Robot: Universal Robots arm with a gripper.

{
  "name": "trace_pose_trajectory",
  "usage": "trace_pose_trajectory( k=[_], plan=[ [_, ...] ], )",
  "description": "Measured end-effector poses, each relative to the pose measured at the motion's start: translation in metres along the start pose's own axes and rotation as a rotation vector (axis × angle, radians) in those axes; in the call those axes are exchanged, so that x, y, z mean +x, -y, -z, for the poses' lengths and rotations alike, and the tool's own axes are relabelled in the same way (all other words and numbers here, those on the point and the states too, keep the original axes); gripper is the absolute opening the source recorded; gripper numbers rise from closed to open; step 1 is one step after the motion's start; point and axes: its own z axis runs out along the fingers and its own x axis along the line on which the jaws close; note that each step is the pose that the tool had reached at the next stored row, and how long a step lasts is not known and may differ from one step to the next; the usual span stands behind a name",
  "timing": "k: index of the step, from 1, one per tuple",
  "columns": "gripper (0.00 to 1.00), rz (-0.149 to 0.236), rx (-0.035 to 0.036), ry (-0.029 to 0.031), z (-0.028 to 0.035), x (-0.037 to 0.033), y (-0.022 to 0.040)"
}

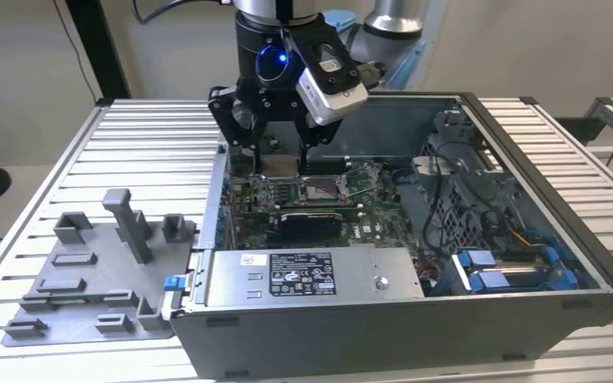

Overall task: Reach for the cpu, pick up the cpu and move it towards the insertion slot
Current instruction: 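Pick up the cpu and move it towards the insertion slot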

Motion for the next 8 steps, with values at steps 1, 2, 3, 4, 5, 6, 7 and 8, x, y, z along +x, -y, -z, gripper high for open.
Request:
trace_pose_trajectory(
  k=[1, 2, 3, 4, 5, 6, 7, 8],
  plan=[
    [0.0, 0.0, 0.0, 0.0, 0.0, -0.0031, 0.0001],
    [0.0, 0.0, 0.0, 0.0, 0.0, -0.0064, 0.0001],
    [0.0, 0.0, 0.0, 0.0, 0.0, -0.0096, 0.0002],
    [0.0, 0.0, 0.0, 0.0001, 0.0, -0.0129, 0.0002],
    [0.0, 0.0, 0.0, 0.0001, 0.0, -0.0161, 0.0003],
    [0.0, 0.0, 0.0, 0.0, 0.0001, -0.0192, 0.0004],
    [0.0, 0.0, -0.0001, 0.0001, 0.0, -0.0224, 0.0004],
    [0.0, 0.0, -0.0001, 0.0001, 0.0, -0.0253, 0.0005]
  ],
)
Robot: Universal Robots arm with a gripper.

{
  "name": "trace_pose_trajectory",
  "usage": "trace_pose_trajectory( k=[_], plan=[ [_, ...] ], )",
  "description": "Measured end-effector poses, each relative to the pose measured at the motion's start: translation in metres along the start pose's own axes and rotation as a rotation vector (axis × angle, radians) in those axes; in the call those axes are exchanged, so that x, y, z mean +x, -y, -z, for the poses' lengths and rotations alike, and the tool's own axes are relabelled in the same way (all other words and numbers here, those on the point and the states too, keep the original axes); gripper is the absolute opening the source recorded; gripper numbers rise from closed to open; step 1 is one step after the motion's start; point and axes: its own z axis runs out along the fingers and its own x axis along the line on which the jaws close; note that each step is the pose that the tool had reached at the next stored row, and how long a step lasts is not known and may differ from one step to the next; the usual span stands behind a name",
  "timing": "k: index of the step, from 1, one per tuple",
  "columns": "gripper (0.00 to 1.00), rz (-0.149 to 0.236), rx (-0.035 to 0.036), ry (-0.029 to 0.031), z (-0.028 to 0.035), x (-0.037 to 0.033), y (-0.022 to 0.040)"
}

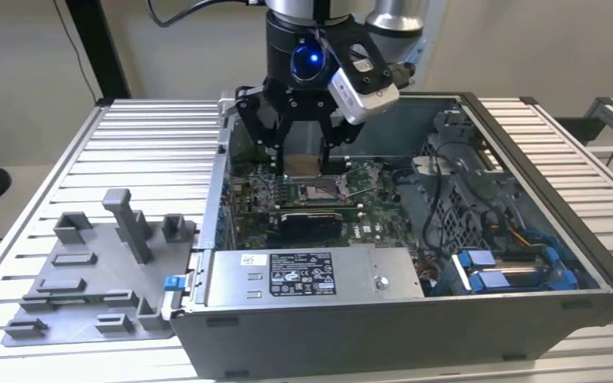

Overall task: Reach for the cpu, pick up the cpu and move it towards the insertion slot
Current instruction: 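Pick up the cpu and move it towards the insertion slot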

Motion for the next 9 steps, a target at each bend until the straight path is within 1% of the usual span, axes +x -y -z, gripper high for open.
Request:
trace_pose_trajectory(
  k=[9],
  plan=[
    [0.0, 0.0, 0.0, 0.0, 0.0001, -0.0254, 0.0005]
  ],
)
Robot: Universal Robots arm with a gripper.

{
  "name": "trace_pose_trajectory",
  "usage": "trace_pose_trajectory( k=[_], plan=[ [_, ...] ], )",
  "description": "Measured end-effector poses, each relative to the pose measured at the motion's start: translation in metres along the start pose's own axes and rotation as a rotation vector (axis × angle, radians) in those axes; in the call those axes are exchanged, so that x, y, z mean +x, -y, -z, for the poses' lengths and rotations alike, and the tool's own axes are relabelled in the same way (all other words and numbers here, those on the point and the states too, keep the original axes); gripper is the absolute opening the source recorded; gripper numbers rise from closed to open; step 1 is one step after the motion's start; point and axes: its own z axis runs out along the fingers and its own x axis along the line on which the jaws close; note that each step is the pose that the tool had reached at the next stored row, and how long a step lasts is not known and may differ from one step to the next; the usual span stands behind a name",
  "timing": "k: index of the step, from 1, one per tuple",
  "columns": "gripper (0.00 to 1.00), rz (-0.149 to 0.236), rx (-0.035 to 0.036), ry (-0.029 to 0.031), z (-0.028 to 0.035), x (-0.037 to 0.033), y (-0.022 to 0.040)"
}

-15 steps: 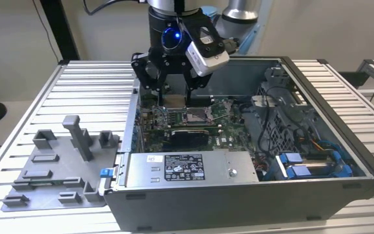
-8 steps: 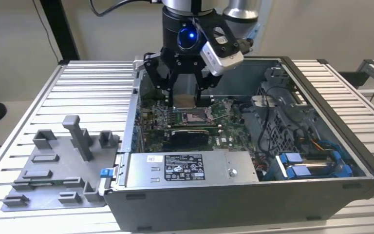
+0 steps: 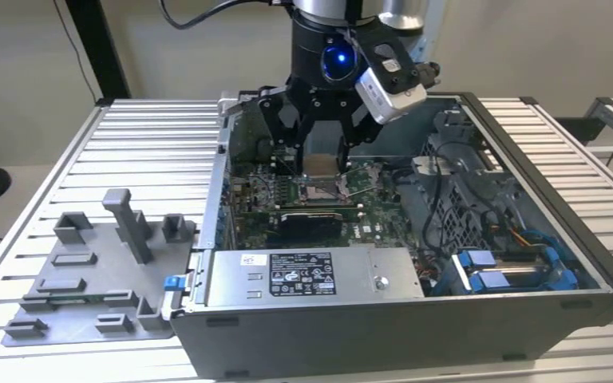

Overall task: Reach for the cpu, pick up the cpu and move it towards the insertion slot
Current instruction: 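Pick up the cpu and move it towards the insertion slot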

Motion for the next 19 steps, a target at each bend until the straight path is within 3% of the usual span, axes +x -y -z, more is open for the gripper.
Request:
trace_pose_trajectory(
  k=[12, 17, 19],
  plan=[
    [0.0, 0.0, 0.0001, 0.0, 0.0002, -0.0305, 0.0006],
    [0.0, 0.0, 0.0, 0.0, 0.0002, -0.0403, 0.0008],
    [0.0, 0.0, 0.0, 0.0, 0.0002, -0.0412, 0.0008]
  ],
)
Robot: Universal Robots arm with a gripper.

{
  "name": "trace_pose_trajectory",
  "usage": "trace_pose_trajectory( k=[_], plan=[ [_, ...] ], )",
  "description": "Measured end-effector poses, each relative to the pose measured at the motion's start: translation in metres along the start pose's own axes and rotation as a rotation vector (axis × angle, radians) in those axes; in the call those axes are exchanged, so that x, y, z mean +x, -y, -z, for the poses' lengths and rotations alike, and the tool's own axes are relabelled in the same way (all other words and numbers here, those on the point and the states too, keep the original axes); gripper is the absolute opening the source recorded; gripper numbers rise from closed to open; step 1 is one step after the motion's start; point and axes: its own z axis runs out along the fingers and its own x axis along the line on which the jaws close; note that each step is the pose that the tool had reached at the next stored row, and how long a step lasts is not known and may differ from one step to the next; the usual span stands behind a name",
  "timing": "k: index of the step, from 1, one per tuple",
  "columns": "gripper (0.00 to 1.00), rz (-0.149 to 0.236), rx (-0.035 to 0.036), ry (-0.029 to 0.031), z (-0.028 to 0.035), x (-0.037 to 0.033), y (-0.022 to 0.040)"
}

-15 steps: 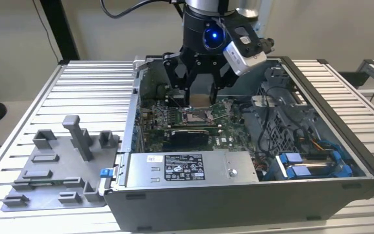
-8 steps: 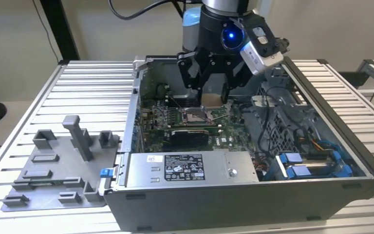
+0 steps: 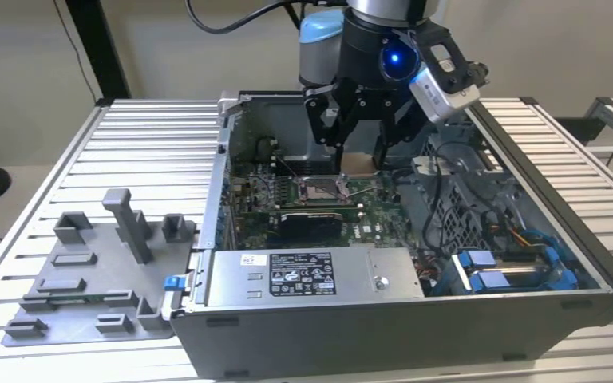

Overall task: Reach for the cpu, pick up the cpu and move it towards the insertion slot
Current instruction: 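Pick up the cpu and move it towards the insertion slot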

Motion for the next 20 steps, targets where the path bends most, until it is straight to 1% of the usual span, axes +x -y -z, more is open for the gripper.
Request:
trace_pose_trajectory(
  k=[10, 14, 17, 18, 20],
  plan=[
    [0.0, 0.0, 0.0001, 0.0, 0.0, -0.0004, -0.0002],
    [0.0, 0.0, 0.0001, 0.0, -0.0001, -0.0004, -0.0027],
    [0.0, 0.0, 0.0, 0.0, -0.0004, -0.0005, -0.007],
    [0.0, 0.0, 0.0002, 0.0, -0.0007, -0.0006, -0.0158],
    [0.0, 0.0, 0.0001, 0.0, -0.001, -0.0008, -0.0217]
  ],
)
